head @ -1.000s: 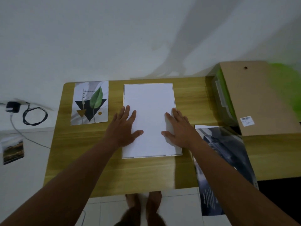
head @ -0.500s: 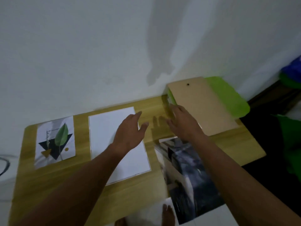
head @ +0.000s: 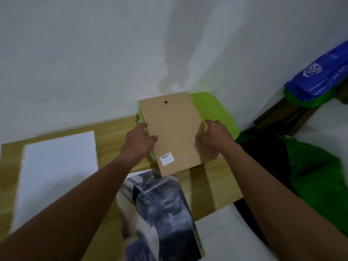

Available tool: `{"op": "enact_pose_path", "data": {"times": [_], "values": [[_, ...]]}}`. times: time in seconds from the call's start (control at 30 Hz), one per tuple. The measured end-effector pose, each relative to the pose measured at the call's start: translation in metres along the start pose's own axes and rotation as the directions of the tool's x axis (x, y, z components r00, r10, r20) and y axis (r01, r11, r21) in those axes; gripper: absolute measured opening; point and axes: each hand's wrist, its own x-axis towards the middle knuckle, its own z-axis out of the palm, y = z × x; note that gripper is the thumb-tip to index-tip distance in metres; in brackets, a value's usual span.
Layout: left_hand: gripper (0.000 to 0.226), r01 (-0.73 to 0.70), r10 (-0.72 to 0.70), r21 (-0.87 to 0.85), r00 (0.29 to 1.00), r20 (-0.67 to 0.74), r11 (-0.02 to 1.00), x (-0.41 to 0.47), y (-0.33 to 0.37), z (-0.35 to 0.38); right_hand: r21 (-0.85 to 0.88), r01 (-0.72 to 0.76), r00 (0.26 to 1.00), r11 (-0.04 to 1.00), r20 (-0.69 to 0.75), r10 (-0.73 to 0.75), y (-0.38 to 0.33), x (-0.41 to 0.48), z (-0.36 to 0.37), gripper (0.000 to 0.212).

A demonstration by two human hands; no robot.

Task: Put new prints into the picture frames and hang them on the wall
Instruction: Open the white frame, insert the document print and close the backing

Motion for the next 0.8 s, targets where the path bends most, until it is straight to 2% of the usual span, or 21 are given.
{"op": "enact_pose_path", "data": {"times": [0.1,0.27,0.43,0.53,0.63,0.8], "values": [[0.073,0.040,-0.042,-0.063,0.999,-0.029,0.997,0.002,0.003,0.006,0.065,0.010,1.000,0.998,0.010,-0.011,0.008,0.009,0.002,0.067],[0.079,0.086,-0.092,-0.131,0.995,-0.040,0.988,0.003,0.009,0.008,0.220,0.015,1.000,0.975,-0.003,-0.015,0.009,0.016,0.002,0.056],[0.088,0.135,-0.147,-0.294,0.989,-0.016,0.946,0.003,0.008,0.002,0.404,-0.029,0.998,0.914,0.070,0.001,0.005,0.010,-0.004,0.086],[0.085,0.149,-0.156,-0.397,0.988,0.015,0.906,-0.001,0.002,-0.012,0.521,-0.037,0.995,0.853,0.101,-0.018,0.000,-0.002,-0.011,0.075],[0.076,0.110,-0.118,-0.449,0.993,0.010,0.887,-0.014,-0.004,-0.034,0.611,-0.031,0.992,0.791,0.119,-0.053,-0.015,-0.023,-0.018,0.076],[0.076,0.076,-0.103,-0.485,0.994,-0.031,0.871,-0.049,-0.033,-0.084,0.663,0.037,0.986,0.748,0.096,-0.134,-0.062,-0.054,-0.004,0.069]]}}
